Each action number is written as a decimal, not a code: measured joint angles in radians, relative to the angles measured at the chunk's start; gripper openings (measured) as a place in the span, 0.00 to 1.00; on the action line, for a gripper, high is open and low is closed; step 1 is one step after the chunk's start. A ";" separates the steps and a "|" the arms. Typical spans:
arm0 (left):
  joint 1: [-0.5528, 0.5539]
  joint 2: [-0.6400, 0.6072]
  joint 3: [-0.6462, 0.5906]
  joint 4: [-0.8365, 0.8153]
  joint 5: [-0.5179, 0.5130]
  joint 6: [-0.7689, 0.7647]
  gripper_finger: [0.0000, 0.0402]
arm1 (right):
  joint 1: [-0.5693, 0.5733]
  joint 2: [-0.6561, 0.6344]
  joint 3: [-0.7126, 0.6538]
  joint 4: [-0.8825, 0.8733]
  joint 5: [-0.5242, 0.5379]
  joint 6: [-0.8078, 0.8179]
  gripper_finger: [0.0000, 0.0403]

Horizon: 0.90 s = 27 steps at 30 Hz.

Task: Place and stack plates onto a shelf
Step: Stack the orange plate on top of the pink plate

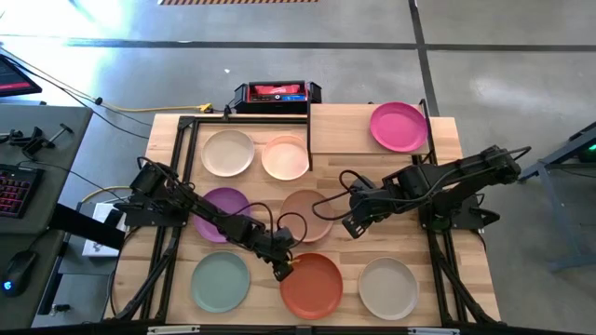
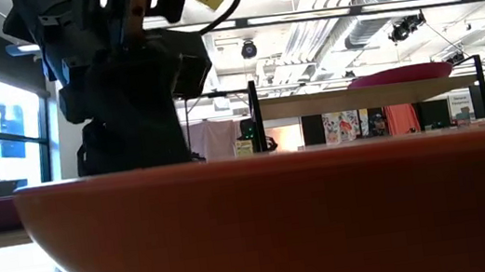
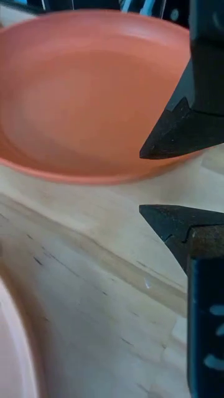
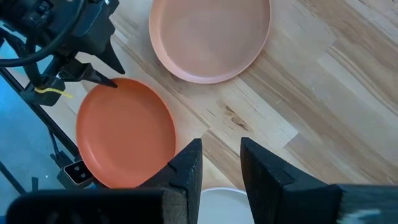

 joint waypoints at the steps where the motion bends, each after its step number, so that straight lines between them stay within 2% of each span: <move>1: 0.000 0.000 0.000 -0.005 0.000 0.004 0.28 | 0.000 0.000 0.000 0.000 0.000 0.000 0.22; 16: 0.000 0.000 0.000 -0.007 -0.010 0.019 0.02 | 0.000 0.000 0.000 0.000 0.000 0.000 0.22; 27: 0.000 -0.003 -0.001 -0.008 -0.003 0.035 0.00 | 0.000 0.000 0.000 0.000 -0.001 0.000 0.22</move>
